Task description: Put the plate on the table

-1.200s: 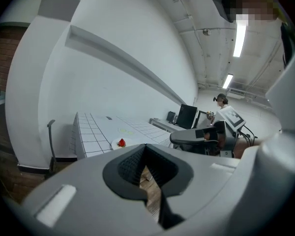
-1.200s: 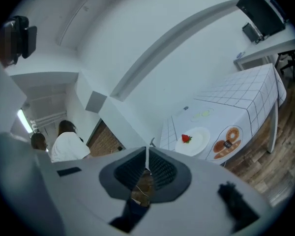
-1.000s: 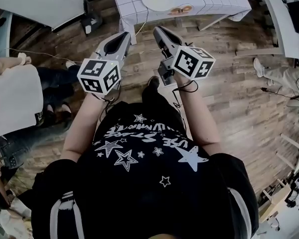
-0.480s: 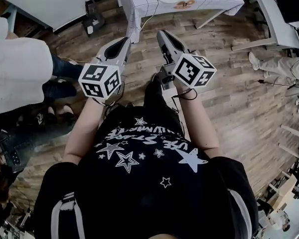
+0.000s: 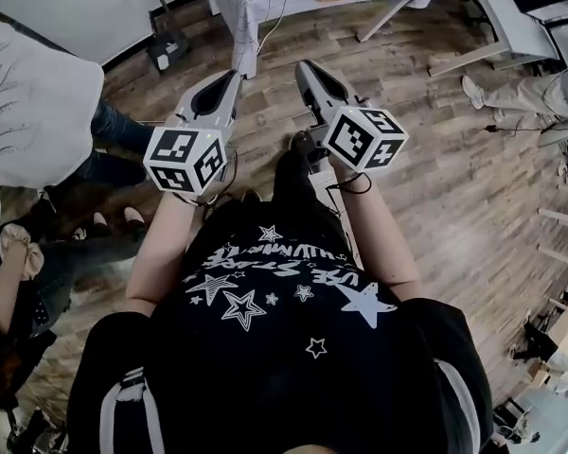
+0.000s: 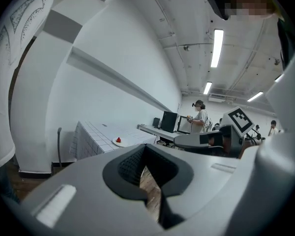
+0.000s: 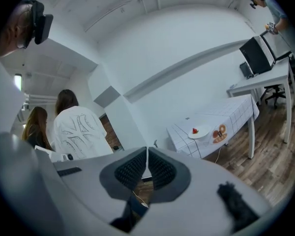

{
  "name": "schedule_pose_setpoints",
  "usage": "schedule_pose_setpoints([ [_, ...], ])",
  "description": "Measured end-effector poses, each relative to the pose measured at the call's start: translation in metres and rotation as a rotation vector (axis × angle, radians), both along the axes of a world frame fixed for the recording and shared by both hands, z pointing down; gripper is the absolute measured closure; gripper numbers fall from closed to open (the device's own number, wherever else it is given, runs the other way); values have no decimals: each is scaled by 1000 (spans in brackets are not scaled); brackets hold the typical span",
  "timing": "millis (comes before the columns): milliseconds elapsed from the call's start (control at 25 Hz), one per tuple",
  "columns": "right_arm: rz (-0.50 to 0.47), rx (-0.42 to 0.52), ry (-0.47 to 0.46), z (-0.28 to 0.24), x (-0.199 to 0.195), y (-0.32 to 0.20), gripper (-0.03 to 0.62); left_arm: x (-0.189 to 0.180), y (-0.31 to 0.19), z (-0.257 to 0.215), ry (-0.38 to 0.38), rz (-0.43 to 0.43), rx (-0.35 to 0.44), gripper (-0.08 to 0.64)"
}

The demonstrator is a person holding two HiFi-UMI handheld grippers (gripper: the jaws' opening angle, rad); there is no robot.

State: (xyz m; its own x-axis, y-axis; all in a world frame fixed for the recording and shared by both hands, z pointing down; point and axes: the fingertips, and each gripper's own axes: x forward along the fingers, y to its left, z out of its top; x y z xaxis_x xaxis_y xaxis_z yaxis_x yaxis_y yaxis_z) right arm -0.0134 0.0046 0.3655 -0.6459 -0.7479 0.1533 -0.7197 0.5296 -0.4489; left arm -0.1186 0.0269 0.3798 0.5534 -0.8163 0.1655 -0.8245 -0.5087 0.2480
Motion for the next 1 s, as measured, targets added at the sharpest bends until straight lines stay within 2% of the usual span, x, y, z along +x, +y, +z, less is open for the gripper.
schedule_pose_setpoints([
  [280, 107, 18, 83, -5, 15, 17, 578, 7, 16, -11, -2, 30, 24, 551],
  [1000, 148, 8, 109, 0, 26, 32, 578, 11, 31, -15, -10, 53, 48, 551],
])
